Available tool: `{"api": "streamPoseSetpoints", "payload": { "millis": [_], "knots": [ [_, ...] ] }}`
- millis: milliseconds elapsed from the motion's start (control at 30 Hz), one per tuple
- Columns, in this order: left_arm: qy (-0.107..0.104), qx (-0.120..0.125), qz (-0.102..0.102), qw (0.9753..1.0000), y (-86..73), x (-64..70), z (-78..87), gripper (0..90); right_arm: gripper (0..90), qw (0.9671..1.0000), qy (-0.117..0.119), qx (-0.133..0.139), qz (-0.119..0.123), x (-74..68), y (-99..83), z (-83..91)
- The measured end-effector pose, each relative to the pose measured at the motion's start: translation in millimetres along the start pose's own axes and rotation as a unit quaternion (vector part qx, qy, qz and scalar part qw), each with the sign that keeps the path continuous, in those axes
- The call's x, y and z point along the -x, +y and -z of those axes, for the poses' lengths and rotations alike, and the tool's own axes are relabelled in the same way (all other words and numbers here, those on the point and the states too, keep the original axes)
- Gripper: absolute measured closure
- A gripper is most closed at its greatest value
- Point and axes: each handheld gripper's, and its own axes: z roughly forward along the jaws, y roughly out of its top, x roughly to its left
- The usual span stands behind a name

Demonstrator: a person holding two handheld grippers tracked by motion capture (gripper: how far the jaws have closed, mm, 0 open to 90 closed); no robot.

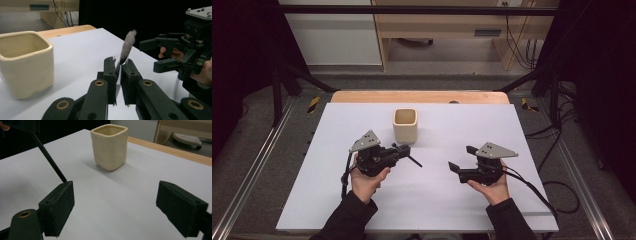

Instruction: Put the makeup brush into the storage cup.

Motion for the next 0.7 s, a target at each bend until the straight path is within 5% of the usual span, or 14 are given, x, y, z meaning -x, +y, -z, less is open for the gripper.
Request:
{"api": "streamPoseSetpoints", "payload": {
  "millis": [700],
  "knots": [
    [0.045, 0.011, 0.002, 0.9989, 9.3, -16.4, 19.9, 83.3, 7.9, 0.9984, -0.041, 0.015, -0.037, 31.4, -5.7, 21.4]
  ]
}}
